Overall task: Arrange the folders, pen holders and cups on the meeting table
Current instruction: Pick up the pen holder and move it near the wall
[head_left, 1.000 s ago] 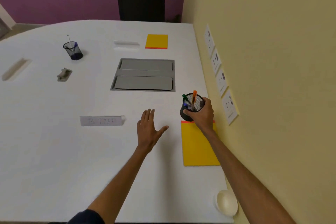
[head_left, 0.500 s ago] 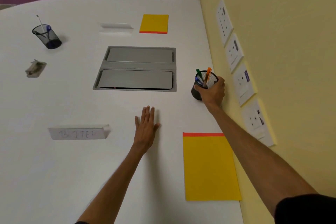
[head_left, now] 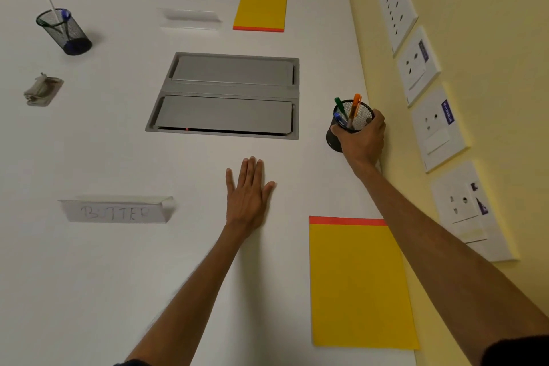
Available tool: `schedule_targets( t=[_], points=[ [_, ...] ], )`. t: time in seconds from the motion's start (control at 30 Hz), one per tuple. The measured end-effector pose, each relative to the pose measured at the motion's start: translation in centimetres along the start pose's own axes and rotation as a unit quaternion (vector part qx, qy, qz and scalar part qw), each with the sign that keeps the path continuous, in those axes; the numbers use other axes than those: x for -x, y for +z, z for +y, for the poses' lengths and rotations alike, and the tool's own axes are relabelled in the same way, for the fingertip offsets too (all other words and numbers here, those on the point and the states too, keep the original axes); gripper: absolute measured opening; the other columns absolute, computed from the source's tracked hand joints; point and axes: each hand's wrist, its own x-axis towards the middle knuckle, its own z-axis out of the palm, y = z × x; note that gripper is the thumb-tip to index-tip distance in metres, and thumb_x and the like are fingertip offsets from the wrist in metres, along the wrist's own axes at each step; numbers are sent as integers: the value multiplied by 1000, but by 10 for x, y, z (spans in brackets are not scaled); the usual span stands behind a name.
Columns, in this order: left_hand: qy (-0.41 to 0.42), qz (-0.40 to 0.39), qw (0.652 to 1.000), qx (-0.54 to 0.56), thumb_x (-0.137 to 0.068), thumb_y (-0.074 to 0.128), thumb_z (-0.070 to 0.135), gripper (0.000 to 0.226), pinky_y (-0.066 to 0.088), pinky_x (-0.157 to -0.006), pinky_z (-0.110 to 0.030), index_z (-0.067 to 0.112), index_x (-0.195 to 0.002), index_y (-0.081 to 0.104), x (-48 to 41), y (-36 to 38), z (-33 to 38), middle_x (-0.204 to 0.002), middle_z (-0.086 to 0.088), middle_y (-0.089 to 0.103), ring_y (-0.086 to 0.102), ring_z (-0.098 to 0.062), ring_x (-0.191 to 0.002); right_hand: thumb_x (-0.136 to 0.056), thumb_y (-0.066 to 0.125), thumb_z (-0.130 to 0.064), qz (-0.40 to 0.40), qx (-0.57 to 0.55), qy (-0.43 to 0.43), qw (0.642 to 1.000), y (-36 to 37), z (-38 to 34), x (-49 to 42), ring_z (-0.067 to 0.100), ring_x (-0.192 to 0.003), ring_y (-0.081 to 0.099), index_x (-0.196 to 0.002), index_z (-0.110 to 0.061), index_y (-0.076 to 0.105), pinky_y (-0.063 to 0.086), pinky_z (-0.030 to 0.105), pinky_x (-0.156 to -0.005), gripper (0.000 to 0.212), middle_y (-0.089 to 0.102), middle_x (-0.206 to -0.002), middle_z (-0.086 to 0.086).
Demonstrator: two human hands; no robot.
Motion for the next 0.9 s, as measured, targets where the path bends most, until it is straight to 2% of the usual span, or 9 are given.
schedule_targets(
  t=[0.2, 0.37, 0.5, 0.6, 0.77, 0.83, 0.9],
  points=[
    [-6, -9, 1000, 4, -99, 3, 54, 66, -10, -122, -49, 19, -156, -4, 1, -2, 1, -164, 0, -6, -12, -14, -151, -70, 86, -36, -6, -43, 4, 999, 5, 2, 3, 27, -131, 47, -148, -10, 29, 50, 37, -101, 100, 44, -145, 10],
    [-26, -23, 999, -15, -104, 10, 47, 60, -6, -123, -50, 19, -156, -2, -1, -6, 7, -165, -1, -5, -10, -16, -152, -69, 88, -32, -21, -77, 38, 996, 7, 5, 7, 30, -141, 39, -153, -11, 17, 44, 40, -109, 112, 34, -154, 11],
    [-37, -45, 998, -16, -105, 10, 45, 60, -7, -123, -49, 19, -156, -6, 1, -12, 12, -164, -2, -10, -12, -18, -152, -68, 87, -35, -22, -62, 57, 996, 3, 8, 20, 31, -139, 40, -152, -11, 19, 47, 41, -105, 110, 32, -152, 13],
    [-28, -74, 997, 3, -105, 12, 44, 60, -8, -123, -47, 16, -155, -8, 12, -17, 14, -163, -5, -14, -15, -20, -151, -72, 85, -35, -16, -49, 83, 995, -4, 8, 39, 30, -135, 43, -149, -11, 24, 49, 42, -102, 101, 35, -149, 13],
    [2, -91, 990, 105, -107, 21, 36, 58, -8, -124, -36, 15, -156, 1, 65, -29, 4, -165, -5, -7, -12, -18, -152, -80, 79, -27, -25, -47, 71, 996, -21, 3, 82, 26, -124, 50, -136, -9, 41, 44, 28, -90, 70, 46, -139, 11],
    [-6, -97, 989, 114, -106, 25, 37, 58, -1, -125, -35, 12, -156, 8, 84, -37, 1, -165, -5, 0, -5, -18, -153, -84, 75, -24, -46, -70, 74, 994, -28, -2, 97, 25, -119, 54, -129, -10, 50, 43, 27, -89, 53, 55, -132, 9],
    [-32, -87, 986, 139, -104, 29, 42, 60, 14, -124, -35, 10, -154, 20, 97, -48, 1, -163, -6, 15, 9, -19, -152, -88, 71, -21, -68, -87, 78, 991, -32, -6, 110, 24, -113, 60, -121, -10, 58, 45, 26, -86, 37, 63, -124, 9]
  ],
)
